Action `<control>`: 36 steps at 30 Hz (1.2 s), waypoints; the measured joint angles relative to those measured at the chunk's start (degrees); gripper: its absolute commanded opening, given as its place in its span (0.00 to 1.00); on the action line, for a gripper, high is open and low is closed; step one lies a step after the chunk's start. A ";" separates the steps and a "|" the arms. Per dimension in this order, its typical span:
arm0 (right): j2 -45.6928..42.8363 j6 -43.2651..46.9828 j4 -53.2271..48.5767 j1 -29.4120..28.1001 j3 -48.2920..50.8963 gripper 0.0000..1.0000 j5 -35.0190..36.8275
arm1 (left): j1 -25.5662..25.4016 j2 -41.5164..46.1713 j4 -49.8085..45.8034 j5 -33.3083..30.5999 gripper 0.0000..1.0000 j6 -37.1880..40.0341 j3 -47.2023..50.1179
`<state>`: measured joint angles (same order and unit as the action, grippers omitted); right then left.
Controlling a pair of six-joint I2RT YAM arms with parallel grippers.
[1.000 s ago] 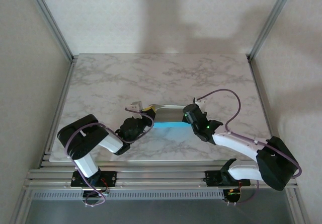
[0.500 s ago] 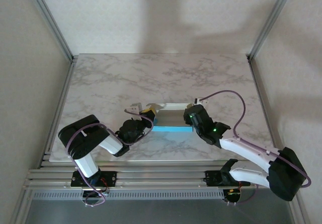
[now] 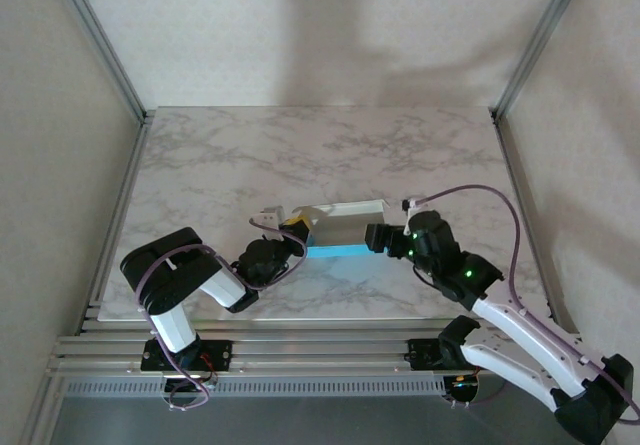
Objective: Fold the paper box
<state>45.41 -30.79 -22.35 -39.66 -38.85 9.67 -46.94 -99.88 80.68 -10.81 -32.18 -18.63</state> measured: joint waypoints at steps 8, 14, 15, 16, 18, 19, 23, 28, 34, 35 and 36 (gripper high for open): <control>21.49 1.53 -8.04 4.55 -26.71 0.88 -0.70 | -0.76 0.00 -0.04 -0.68 0.07 0.98 0.00; 37.77 3.23 -14.86 4.59 -38.53 0.73 -2.14 | -2.23 0.20 -0.22 -2.36 0.08 3.23 0.00; 39.12 3.34 -15.74 4.59 -38.75 0.69 -2.51 | -2.64 0.20 -0.13 -2.69 0.08 3.82 0.00; 40.02 3.39 -16.76 4.59 -38.75 0.64 -2.97 | -3.06 0.20 -0.04 -3.02 0.08 4.46 0.00; 41.11 3.45 -19.15 4.59 -38.75 0.56 -4.00 | -4.04 0.20 0.13 -3.69 0.08 5.62 0.02; 41.35 3.48 -20.00 4.59 -38.75 0.51 -4.50 | -4.50 0.17 0.15 -4.07 0.08 6.16 0.02; 41.27 3.19 -21.38 4.28 -37.83 0.37 -7.19 | -5.79 0.11 0.33 -5.38 0.08 7.32 0.02; 41.05 2.32 -21.94 2.56 -33.24 0.33 -10.62 | -7.28 -0.11 0.61 -6.91 0.11 8.72 0.02; 39.91 0.94 -21.62 1.09 -29.44 0.29 -12.72 | -9.86 -0.37 0.42 -8.35 0.32 10.95 0.76; 39.47 0.66 -21.40 0.85 -28.81 0.29 -13.00 | -10.36 -0.35 0.09 -8.63 0.40 10.99 1.11; 39.10 0.28 -21.11 0.55 -28.13 0.29 -13.31 | -10.75 -0.35 -0.33 -8.98 0.48 11.19 1.42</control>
<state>84.51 -30.50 -43.46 -39.11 -66.98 -3.64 -57.69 -100.22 80.36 -19.79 -20.99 -17.21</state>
